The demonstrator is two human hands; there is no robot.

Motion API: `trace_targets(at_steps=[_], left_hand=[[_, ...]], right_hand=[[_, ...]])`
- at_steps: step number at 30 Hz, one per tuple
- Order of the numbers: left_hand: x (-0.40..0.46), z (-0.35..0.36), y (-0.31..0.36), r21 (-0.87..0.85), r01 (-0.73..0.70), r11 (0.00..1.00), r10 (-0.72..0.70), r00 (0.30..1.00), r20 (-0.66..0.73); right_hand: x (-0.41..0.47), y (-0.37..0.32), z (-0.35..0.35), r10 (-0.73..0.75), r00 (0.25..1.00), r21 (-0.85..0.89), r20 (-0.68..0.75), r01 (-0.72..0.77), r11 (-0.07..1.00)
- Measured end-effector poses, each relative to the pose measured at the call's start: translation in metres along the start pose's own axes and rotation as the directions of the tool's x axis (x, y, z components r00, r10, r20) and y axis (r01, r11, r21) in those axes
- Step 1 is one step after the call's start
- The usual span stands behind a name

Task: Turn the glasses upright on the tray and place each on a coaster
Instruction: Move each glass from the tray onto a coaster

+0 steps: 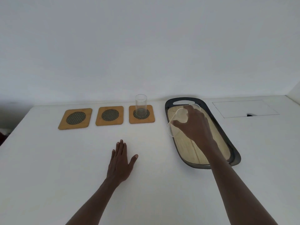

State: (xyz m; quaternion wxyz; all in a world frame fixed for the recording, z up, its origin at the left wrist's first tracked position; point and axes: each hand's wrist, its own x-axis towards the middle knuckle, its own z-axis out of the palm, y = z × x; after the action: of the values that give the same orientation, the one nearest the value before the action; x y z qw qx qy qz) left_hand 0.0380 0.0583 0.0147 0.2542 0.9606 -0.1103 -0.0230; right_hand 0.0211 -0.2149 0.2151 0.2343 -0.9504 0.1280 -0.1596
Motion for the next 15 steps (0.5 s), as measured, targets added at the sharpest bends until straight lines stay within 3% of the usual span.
trace_targets(at_steps=[15], left_hand=[[0.032,-0.061,-0.125,0.077,0.081,0.994,-0.079,0.997,-0.028]], right_hand=[[0.007,-0.132,0.08,-0.114,0.993,0.051,-0.043,0.116,0.992]])
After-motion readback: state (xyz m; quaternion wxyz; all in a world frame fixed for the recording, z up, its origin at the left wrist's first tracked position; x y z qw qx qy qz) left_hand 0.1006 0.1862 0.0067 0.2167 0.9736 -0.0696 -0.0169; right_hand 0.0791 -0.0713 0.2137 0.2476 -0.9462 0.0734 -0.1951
